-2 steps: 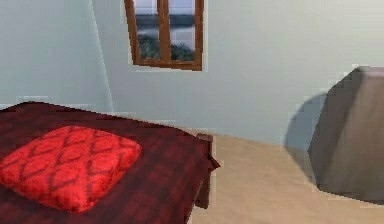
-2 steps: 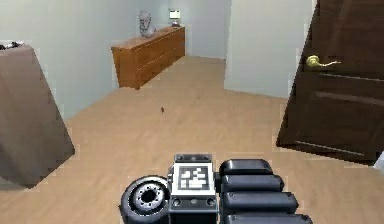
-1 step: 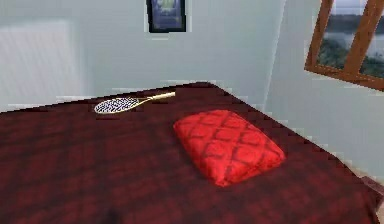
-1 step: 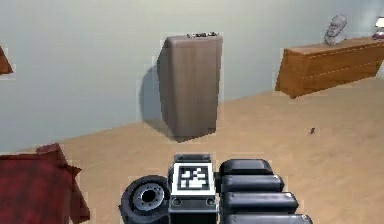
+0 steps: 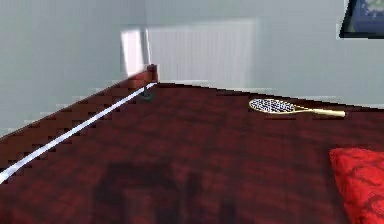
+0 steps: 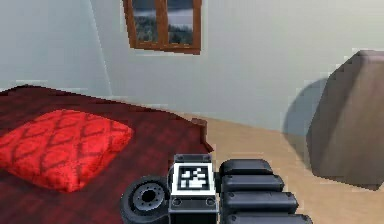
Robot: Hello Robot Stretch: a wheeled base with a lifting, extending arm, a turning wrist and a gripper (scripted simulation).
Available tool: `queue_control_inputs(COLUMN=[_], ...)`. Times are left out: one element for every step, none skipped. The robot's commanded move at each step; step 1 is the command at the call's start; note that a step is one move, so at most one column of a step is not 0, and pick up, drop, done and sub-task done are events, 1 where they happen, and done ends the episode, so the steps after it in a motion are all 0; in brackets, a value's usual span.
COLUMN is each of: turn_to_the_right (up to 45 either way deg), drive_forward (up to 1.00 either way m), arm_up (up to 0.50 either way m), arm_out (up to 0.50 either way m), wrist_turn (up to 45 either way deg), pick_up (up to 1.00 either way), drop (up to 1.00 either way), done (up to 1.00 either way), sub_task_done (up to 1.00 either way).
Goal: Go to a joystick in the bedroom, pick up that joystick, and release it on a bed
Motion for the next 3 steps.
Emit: queue_control_inputs(turn_to_the_right=[-45.0, -3.0, 45.0], drive_forward=[0.00, 0.00, 0.00], arm_up=[0.00, 0.00, 0.00], arm_out=[0.00, 0.00, 0.00], wrist_turn=[0.0, 0.0, 0.0], pick_up=[0.00, 0.00, 0.00], drop=[0.00, 0.00, 0.00], done=[0.00, 0.00, 0.00], sub_task_done=[0.00, 0.00, 0.00])
